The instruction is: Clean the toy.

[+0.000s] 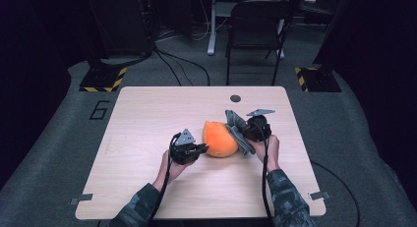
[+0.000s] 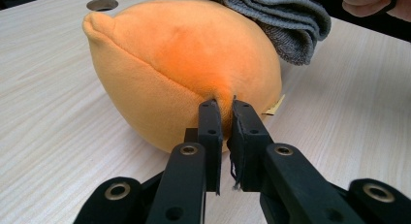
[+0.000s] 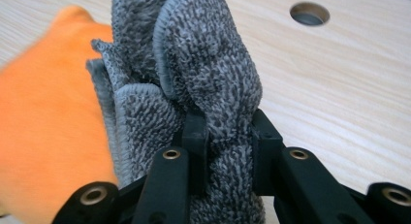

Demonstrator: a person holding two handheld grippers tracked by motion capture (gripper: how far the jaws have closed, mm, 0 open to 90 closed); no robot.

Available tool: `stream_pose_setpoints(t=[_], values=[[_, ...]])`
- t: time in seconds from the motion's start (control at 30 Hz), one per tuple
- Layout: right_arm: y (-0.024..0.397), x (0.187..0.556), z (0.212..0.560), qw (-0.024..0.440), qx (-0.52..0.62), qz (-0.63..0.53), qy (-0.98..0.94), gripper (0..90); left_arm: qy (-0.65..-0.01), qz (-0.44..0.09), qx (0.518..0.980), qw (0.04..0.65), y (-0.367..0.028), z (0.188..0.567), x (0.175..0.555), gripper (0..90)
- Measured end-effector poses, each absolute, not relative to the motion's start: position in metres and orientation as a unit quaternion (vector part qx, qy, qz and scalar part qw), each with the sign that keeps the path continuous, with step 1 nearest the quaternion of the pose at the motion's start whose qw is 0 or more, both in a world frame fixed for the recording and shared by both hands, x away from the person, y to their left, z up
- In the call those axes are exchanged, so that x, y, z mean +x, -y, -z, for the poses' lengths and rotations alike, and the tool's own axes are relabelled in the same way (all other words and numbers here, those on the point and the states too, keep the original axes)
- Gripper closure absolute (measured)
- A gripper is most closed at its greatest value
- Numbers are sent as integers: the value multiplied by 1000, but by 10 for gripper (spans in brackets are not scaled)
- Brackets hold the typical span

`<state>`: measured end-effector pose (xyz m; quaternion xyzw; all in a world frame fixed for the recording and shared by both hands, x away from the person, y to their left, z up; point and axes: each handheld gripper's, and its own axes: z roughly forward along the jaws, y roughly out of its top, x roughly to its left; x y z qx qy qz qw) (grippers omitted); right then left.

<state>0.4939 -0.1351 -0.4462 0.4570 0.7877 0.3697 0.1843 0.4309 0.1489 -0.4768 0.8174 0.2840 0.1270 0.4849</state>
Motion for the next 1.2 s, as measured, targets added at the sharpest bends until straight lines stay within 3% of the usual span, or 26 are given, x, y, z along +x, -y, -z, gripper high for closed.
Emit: stream_pose_setpoints(t=[0.37,0.7,1.03,1.2], values=[[156,513,482,136,501,-322,-792,737,-291,-123,816,484,-151,478,433,832],[162,496,428,157,483,-413,-756,749,-286,-127,817,484,-150,476,432,831],[94,465,394,120,385,-486,-775,755,-294,-128,804,500,-147,475,429,835],[61,461,411,155,351,-427,-819,755,-287,-132,810,495,-147,474,429,837]])
